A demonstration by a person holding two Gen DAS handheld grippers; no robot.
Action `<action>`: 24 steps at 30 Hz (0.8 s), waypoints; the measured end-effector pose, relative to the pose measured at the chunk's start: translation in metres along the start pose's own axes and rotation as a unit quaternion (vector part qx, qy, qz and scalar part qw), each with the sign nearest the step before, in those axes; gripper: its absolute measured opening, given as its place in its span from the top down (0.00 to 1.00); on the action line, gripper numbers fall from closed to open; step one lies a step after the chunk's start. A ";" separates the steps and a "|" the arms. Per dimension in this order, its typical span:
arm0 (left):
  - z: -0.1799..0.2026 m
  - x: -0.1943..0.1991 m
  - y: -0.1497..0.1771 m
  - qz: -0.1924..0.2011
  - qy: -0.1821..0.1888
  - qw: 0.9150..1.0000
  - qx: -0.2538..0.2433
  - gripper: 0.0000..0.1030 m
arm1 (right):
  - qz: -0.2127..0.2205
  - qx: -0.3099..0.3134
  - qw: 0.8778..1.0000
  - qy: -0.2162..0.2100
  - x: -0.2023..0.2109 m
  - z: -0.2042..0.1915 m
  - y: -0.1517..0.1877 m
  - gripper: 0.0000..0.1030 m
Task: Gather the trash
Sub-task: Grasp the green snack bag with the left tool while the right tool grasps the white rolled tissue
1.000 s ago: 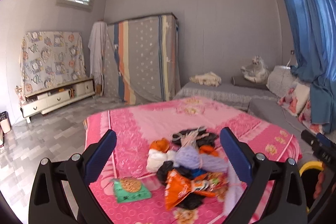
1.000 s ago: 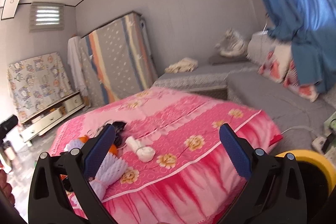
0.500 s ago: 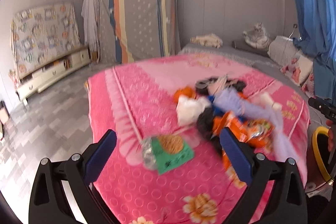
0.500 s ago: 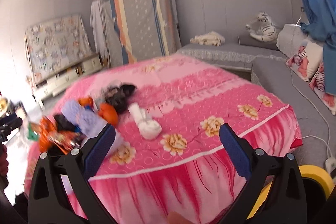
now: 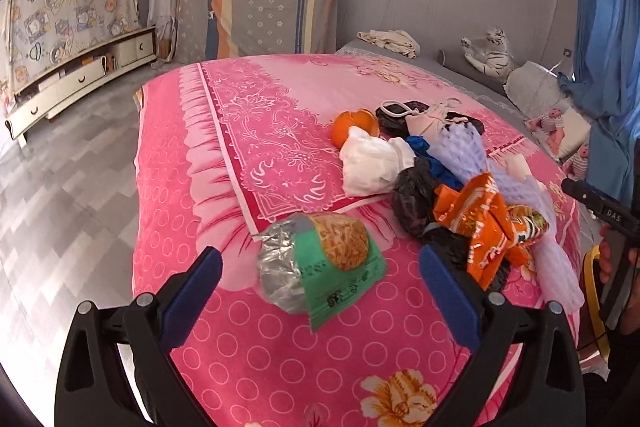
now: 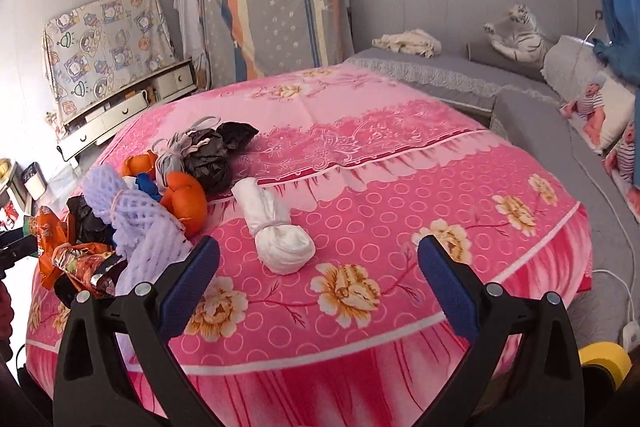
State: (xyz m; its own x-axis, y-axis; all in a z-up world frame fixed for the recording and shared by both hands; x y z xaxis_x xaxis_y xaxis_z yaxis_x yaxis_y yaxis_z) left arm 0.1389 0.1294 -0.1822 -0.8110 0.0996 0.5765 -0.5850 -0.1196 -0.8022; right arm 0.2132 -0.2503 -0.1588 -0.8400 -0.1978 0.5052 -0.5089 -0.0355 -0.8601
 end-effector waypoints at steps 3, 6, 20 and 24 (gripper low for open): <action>0.000 -0.002 -0.001 -0.001 -0.006 1.000 -0.003 0.08 | -0.004 0.015 1.000 0.007 -0.007 -0.001 -0.002 0.08; -0.001 -0.006 -0.001 -0.006 -0.007 1.000 -0.003 0.08 | -0.013 0.016 1.000 0.002 -0.015 -0.003 -0.003 0.08; 0.003 -0.034 0.002 -0.033 -0.012 0.999 -0.008 0.15 | -0.077 0.073 0.994 -0.017 -0.065 -0.023 0.003 0.24; 0.001 -0.044 0.002 -0.039 -0.011 0.999 -0.002 0.28 | -0.089 0.072 0.993 -0.023 -0.076 -0.025 0.006 0.34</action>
Point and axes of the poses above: each gripper's, at about its wrist camera, not at the fingertips, and x roughly against the way its jaws point, z to its right, y to its underside, the point moved 8 cm from there along -x, roughly the way its jaws point, and after that the axes turned 5 degrees about z, right-handed, at the moved point
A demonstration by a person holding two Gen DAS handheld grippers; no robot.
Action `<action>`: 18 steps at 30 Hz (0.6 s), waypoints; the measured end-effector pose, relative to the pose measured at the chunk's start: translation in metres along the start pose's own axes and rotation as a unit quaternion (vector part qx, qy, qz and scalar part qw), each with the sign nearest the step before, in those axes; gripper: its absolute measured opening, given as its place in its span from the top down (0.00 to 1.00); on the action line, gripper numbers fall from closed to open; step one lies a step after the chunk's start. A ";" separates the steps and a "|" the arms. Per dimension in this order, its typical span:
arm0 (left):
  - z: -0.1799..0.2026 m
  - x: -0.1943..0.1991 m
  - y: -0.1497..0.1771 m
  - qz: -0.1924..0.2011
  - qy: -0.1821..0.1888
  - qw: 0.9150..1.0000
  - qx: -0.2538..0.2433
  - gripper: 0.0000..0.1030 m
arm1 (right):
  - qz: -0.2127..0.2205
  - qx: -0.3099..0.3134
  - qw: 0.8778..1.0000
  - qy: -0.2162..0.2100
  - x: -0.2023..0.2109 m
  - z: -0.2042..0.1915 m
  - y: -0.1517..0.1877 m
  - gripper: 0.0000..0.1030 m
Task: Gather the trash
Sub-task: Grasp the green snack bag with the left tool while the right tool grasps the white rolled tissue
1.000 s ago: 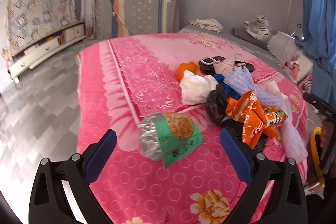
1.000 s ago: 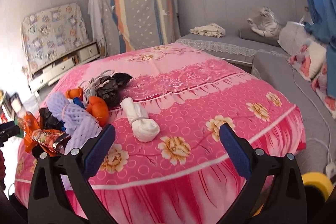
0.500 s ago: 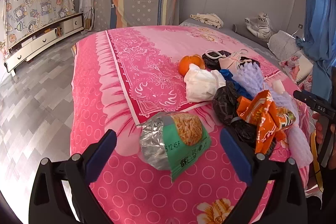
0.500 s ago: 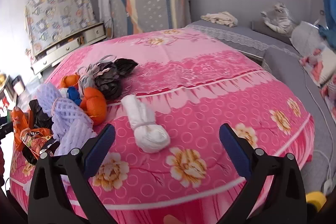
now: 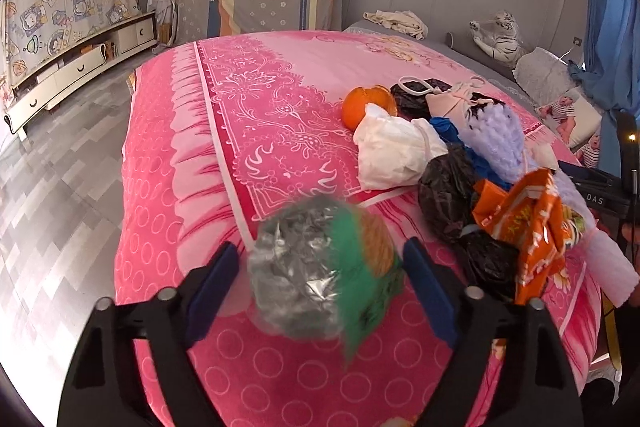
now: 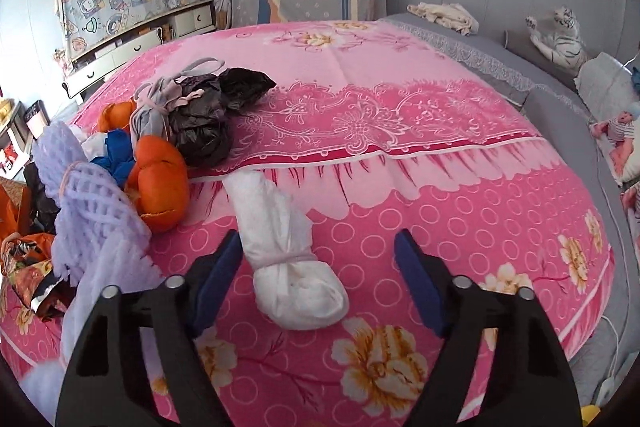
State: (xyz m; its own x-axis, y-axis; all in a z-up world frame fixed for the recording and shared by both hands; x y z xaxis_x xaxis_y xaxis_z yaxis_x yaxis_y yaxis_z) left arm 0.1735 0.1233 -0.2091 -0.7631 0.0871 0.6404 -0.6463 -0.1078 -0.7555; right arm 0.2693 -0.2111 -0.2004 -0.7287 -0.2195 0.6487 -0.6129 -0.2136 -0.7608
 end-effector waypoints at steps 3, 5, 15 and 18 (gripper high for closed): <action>0.001 -0.004 -0.005 0.002 0.000 1.000 0.007 0.44 | -0.007 0.000 1.000 -0.007 -0.007 -0.002 0.000 0.46; 0.000 -0.006 -0.008 0.001 0.002 1.000 0.013 0.53 | -0.009 -0.002 1.000 -0.010 -0.012 -0.002 -0.001 0.61; 0.004 -0.011 -0.027 0.017 0.010 1.000 0.020 0.78 | -0.008 -0.009 0.999 -0.036 -0.012 -0.010 -0.007 0.73; 0.002 -0.016 -0.029 0.013 0.012 0.999 0.028 0.78 | -0.007 -0.011 0.999 -0.036 -0.009 -0.009 -0.007 0.73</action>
Point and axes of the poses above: each gripper's, at about its wrist camera, not at the fingertips, and x roughly against the way its jaws point, z to its right, y to its underside, the point moved 8 cm from there along -x, roughly the way its jaws point, and after that the axes turned 5 degrees about z, right-handed, at the moved point
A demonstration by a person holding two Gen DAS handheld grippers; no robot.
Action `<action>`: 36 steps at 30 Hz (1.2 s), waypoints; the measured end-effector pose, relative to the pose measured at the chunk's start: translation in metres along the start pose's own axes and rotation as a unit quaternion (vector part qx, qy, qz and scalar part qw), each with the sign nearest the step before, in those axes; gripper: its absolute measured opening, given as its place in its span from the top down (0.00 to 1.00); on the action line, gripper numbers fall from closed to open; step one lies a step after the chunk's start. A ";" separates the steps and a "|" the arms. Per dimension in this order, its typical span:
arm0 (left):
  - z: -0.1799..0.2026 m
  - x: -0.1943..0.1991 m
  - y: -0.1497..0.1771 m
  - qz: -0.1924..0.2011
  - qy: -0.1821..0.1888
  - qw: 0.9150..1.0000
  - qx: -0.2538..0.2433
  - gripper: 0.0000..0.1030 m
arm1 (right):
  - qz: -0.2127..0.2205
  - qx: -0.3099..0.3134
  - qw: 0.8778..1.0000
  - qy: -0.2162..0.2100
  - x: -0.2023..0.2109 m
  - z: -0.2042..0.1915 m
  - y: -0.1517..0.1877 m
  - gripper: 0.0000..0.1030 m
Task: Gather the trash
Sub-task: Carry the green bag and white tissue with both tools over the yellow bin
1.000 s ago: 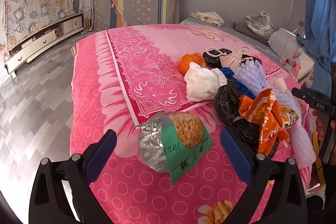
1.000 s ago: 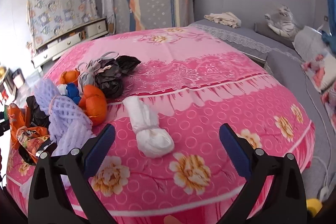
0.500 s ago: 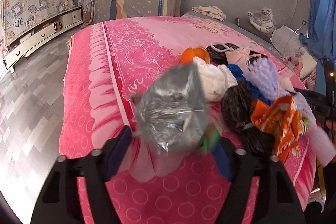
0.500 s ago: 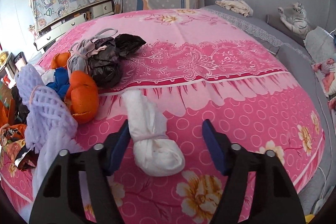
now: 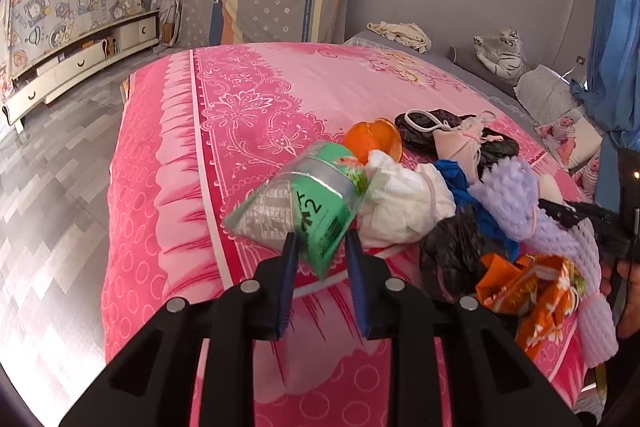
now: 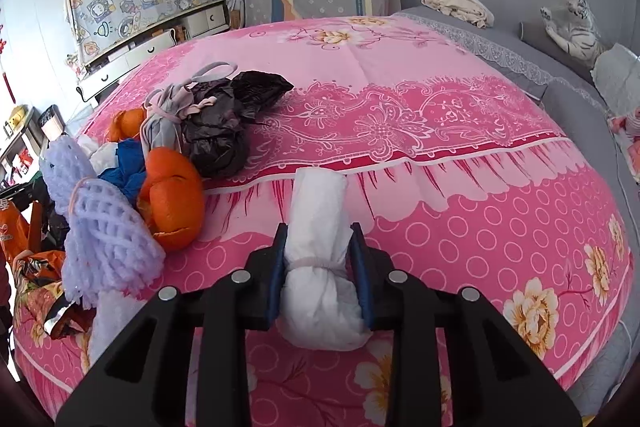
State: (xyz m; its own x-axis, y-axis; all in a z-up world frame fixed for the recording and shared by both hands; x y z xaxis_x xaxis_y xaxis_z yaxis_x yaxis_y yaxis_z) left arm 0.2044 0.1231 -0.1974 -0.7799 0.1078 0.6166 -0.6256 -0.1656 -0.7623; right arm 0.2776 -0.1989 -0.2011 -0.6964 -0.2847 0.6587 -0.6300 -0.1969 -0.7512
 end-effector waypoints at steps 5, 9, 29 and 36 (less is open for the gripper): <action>-0.002 0.000 -0.008 0.008 0.001 1.000 0.001 0.78 | 0.003 -0.004 1.000 -0.002 0.007 0.000 0.002 0.73; 0.000 -0.007 -0.014 0.009 -0.001 1.000 -0.005 0.77 | -0.007 -0.015 1.000 -0.005 0.003 0.003 0.005 0.73; 0.001 0.061 -0.054 0.101 0.030 0.994 0.015 0.90 | 0.074 -0.090 0.991 -0.067 0.091 -0.003 -0.033 0.75; 0.051 0.107 -0.062 0.144 0.086 0.985 -0.021 0.90 | 0.105 -0.115 0.981 -0.114 0.147 -0.020 -0.027 0.75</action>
Point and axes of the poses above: each gripper's, at about its wrist camera, not at the fingertips, and x roughly against the way its jaws point, z to its right, y to its underside, the point moved 8 cm from there along -x, roughly the way its jaws point, and after that the axes turned 5 degrees about z, right-handed, at the moved point
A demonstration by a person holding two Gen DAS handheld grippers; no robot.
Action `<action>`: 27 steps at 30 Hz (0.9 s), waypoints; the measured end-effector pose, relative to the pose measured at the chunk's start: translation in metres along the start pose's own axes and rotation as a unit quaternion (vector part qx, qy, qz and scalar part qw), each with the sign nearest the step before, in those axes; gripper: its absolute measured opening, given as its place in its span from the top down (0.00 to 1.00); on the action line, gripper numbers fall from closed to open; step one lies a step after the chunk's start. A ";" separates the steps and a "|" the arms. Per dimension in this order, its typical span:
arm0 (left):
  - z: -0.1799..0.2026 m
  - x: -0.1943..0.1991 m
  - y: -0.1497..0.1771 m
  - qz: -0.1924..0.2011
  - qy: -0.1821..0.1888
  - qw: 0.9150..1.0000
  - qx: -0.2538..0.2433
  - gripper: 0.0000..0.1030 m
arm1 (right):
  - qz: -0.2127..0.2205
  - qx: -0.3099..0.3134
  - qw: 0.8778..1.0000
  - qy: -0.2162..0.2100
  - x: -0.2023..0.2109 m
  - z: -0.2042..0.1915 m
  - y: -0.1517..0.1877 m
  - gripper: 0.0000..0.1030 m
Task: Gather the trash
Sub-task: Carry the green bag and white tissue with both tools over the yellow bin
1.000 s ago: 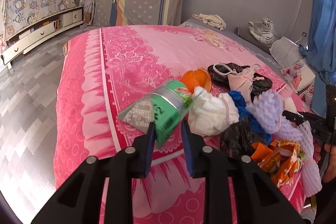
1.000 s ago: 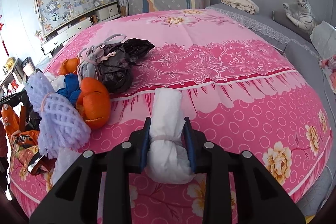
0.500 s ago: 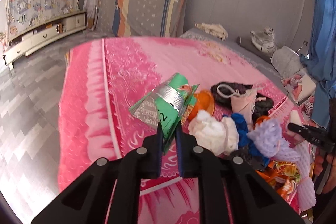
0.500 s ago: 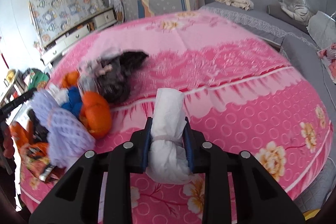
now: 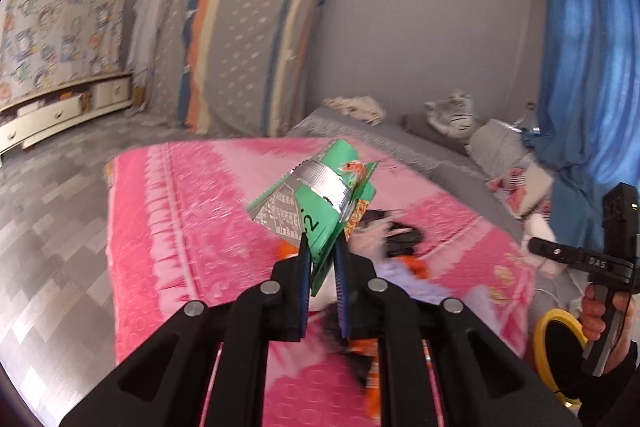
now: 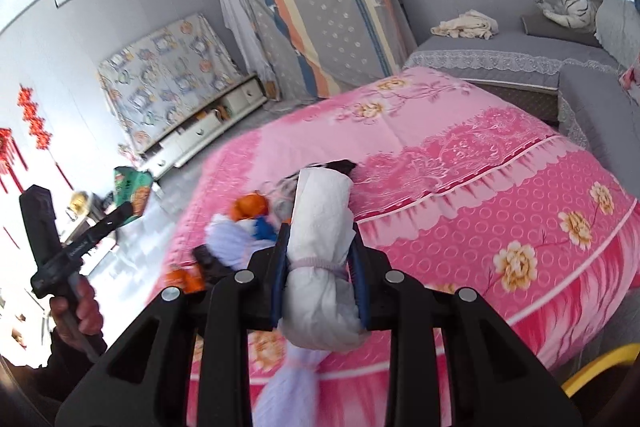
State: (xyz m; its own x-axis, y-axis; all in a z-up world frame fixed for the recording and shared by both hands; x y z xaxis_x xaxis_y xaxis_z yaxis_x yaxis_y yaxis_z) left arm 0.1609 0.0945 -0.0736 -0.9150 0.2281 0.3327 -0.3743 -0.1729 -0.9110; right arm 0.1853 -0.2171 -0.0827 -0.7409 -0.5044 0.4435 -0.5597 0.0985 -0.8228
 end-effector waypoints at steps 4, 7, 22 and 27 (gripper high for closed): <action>0.037 0.009 -0.005 0.013 0.038 0.999 -0.018 0.90 | 0.021 -0.015 1.000 -0.008 0.031 -0.002 0.001 0.75; 0.065 0.012 -0.005 0.013 0.071 0.997 -0.030 0.90 | 0.043 -0.022 0.999 0.007 0.054 0.003 0.001 0.75; 0.210 -0.009 0.027 -0.042 0.227 0.967 -0.105 0.90 | 0.131 -0.065 0.965 0.216 0.163 0.090 0.014 0.74; 0.269 -0.027 0.049 -0.081 0.287 0.945 -0.133 0.90 | 0.126 -0.103 0.942 0.292 0.195 0.132 0.037 0.74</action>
State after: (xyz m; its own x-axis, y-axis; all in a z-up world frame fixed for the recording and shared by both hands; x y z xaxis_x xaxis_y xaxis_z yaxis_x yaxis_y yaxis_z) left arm 0.1268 -0.1775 -0.0618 -0.5884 0.7261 0.3558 -0.3823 0.1379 -0.9137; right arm 0.0692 -0.4254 -0.0738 -0.9042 0.1097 0.4129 -0.3542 0.3477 -0.8681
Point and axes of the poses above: each gripper's, at about its wrist camera, not at the fingertips, and x roughly against the way its jaws point, z to its right, y to its underside, the point moved 8 cm from there along -x, roughly the way its jaws point, and after that the axes turned 5 degrees about z, right-handed, at the moved point
